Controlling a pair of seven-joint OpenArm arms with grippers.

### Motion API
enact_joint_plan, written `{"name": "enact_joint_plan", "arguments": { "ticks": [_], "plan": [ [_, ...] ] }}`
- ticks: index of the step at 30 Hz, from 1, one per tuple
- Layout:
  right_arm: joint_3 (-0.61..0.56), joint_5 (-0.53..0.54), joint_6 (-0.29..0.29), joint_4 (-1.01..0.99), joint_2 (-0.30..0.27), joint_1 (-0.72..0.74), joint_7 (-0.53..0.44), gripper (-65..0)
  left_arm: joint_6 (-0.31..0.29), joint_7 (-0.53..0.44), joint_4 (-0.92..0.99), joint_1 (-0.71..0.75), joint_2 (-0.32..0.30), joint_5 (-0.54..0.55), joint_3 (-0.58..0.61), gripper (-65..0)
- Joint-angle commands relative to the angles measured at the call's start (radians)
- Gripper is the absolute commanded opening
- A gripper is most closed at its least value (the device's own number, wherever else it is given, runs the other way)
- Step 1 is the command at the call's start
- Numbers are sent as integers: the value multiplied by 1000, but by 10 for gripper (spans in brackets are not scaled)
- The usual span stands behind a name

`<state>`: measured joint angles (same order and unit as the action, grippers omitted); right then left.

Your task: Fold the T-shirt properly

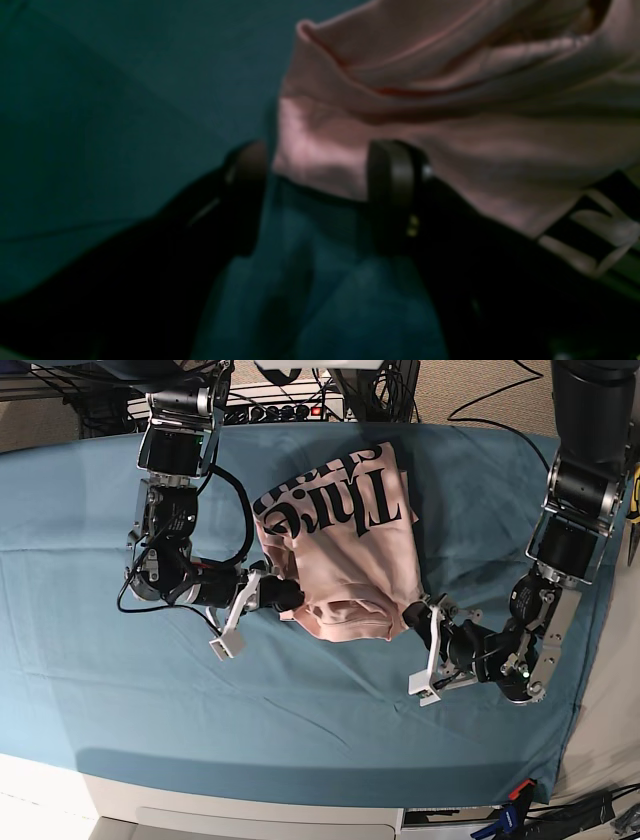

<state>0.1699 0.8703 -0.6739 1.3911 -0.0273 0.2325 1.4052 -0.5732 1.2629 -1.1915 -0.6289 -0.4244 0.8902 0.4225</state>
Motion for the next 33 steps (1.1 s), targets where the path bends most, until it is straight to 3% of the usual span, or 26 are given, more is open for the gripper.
{"name": "enact_joint_plan", "arguments": {
  "ticks": [1,12,22,27,33],
  "plan": [
    [2,10,-2,15,-3,26,-29,-650,0,-14,-13,-33,-8,11,-8,-320],
    [2,-225,70,89,-3,26,-74,-650,0,-14,-13,-33,-8,11,-8,-320],
    [1,-246,72,147,-3,25,-64,-647,8,-14,-13,-32,-2,12,-8,-320],
    [1,-246,72,147,-21,26,-50,-417,8,-14,-13,-17,-3,11,-8,-320],
    [2,-246,117,148,-134,34,-23,-399,7,-14,-13,48,-3,11,-8,-319]
  ]
}}
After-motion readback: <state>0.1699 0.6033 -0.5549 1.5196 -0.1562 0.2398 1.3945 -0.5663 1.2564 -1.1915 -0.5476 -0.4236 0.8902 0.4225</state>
